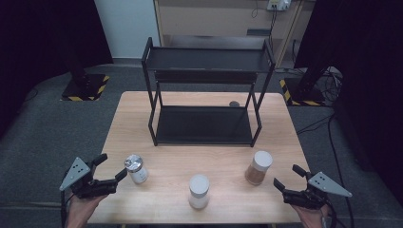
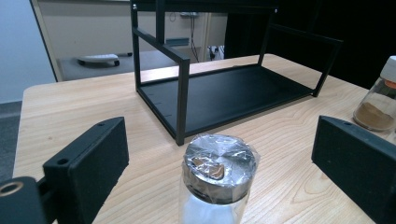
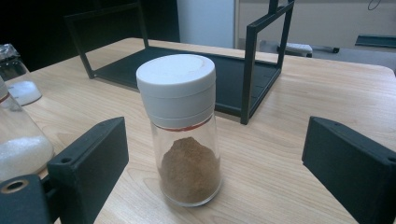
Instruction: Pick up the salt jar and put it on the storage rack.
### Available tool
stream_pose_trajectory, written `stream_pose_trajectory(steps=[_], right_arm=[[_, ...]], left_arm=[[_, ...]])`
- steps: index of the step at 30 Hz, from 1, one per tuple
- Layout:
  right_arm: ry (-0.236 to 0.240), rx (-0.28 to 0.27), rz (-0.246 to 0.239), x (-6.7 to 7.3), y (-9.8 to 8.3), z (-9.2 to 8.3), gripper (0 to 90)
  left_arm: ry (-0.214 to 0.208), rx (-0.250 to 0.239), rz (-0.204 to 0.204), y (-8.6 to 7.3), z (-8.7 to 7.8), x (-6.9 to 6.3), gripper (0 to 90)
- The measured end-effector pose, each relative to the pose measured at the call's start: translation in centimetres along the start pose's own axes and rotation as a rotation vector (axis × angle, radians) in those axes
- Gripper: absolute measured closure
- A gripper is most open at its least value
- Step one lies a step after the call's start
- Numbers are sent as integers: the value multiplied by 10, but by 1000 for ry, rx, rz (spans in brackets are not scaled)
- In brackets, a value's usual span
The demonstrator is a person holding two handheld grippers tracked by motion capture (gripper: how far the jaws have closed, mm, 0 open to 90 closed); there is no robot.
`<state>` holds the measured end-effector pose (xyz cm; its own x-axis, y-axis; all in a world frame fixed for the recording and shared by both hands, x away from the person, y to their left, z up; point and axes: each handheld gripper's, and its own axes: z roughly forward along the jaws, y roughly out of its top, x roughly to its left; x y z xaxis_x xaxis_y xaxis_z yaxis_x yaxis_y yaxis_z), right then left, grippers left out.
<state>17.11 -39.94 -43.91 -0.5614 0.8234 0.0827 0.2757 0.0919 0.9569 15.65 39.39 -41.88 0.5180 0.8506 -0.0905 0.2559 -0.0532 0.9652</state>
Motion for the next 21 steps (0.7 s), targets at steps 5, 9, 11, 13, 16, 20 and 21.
stream_pose_trajectory(steps=[5,9,11,13,16,20,21], right_arm=[[0,1,-2,0,0,0,74],[0,-1,1,0,0,0,75],[0,-1,1,0,0,0,75],[0,-1,1,0,0,0,75],[0,0,2,-1,0,0,75],[1,-1,3,-1,0,0,75],[1,-1,4,-1,0,0,75]], left_arm=[[-5,28,7,2,7,3,25],[-8,61,13,3,17,6,25],[-9,68,13,3,19,7,25],[-10,82,17,3,24,7,25],[-16,99,18,3,31,9,25],[-16,123,25,2,38,9,25],[-13,130,28,2,40,9,25]])
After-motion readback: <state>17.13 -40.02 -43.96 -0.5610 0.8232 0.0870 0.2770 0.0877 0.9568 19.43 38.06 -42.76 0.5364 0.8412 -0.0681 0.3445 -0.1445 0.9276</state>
